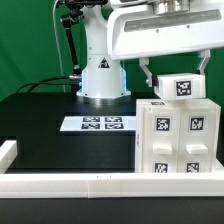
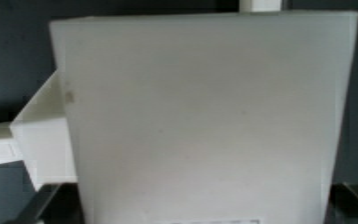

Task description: Assemble cabinet

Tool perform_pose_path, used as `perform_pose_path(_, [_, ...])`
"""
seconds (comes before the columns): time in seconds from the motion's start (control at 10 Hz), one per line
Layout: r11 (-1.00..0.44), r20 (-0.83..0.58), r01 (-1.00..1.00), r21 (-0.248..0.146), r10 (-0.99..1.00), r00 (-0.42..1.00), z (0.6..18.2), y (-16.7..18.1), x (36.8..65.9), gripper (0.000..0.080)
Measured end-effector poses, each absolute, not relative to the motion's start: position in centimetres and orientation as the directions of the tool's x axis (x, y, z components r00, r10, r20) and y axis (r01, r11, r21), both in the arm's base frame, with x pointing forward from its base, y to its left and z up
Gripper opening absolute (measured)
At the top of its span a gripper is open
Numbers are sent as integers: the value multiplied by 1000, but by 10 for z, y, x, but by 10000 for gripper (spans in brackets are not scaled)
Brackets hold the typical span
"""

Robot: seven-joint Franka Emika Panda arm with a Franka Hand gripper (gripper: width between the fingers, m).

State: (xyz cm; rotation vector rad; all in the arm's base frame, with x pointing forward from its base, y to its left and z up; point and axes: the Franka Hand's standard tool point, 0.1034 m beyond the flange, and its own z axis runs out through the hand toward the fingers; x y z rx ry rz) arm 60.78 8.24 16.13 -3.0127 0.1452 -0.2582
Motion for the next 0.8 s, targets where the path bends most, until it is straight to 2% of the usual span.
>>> perform_pose_path(0.8, [-989,222,-80,-125,-106,969,162,82,610,561])
